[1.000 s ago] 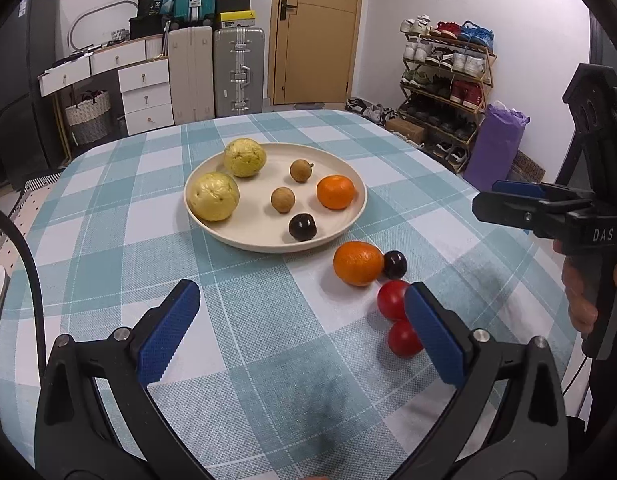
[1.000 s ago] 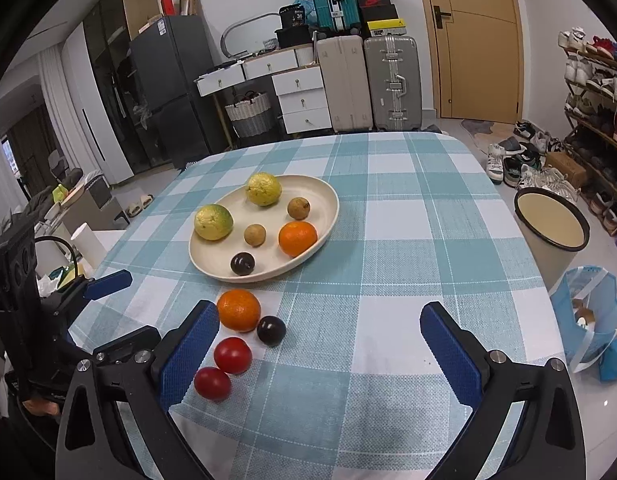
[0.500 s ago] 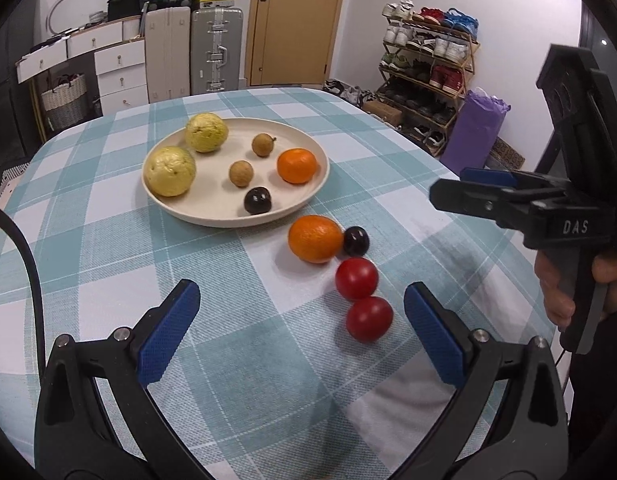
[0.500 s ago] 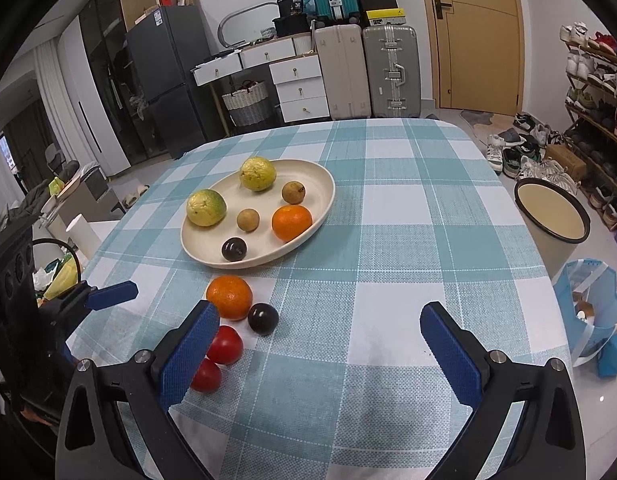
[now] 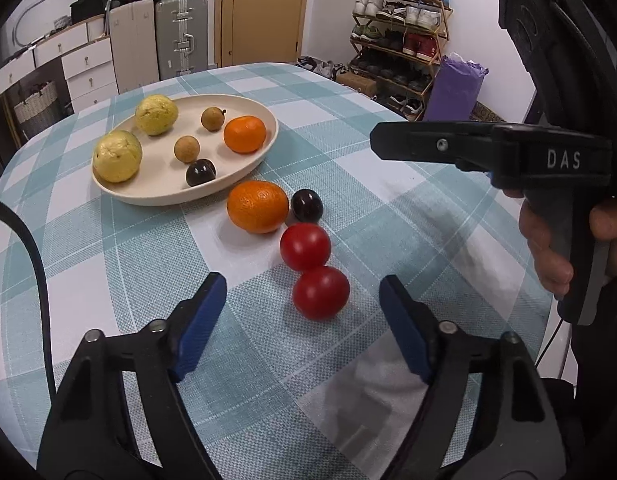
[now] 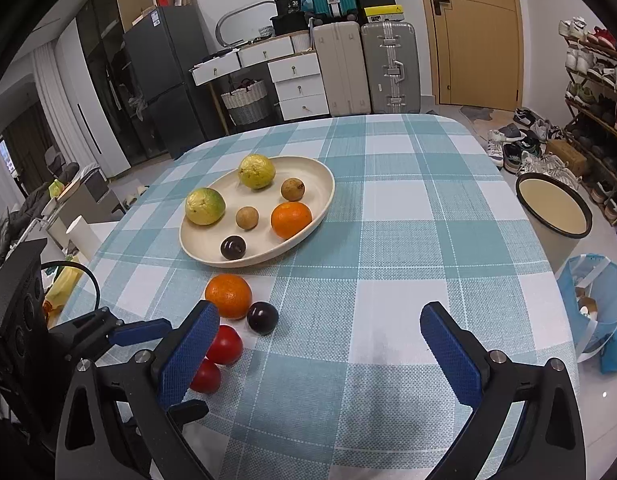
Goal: Organize fruits
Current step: 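Move the left gripper to a red tomato and close on it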
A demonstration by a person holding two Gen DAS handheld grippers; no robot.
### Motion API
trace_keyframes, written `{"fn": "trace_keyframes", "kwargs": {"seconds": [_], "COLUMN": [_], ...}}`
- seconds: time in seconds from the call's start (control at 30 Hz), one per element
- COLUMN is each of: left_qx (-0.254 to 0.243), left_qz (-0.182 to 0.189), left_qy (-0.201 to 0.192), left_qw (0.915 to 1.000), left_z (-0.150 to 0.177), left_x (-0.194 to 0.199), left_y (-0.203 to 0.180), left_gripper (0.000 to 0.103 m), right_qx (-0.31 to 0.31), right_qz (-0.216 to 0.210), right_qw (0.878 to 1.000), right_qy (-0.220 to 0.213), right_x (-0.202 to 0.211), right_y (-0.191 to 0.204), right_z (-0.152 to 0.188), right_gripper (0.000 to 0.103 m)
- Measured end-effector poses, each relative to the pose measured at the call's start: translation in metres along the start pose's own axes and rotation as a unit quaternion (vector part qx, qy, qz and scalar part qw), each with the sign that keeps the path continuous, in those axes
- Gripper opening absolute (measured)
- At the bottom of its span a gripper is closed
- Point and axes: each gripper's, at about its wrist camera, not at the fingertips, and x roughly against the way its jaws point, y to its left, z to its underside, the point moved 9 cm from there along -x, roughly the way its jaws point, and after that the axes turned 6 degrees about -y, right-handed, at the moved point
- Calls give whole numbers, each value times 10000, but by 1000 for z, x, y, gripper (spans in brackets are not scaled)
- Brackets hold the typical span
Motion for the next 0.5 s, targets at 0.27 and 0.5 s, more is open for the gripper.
{"fn": "trace_keyframes", "kwargs": {"seconds": [0.27, 0.5], "left_qx": [13, 124], "left_qz": [289, 324], "left_qy": [174, 250], "left_qw": [9994, 9991], "left_z": [6, 7], "left_x": [-4, -8], "left_y": [-7, -4], "left_gripper": [49, 38], "right_qx": [5, -15], "right_qz": [-5, 2], "right_qw": [10000, 10000], "right_qy": [73, 77], "right_x": [-5, -5], "right_y": [2, 0], "right_z": [4, 4], "right_gripper": [103, 103]}}
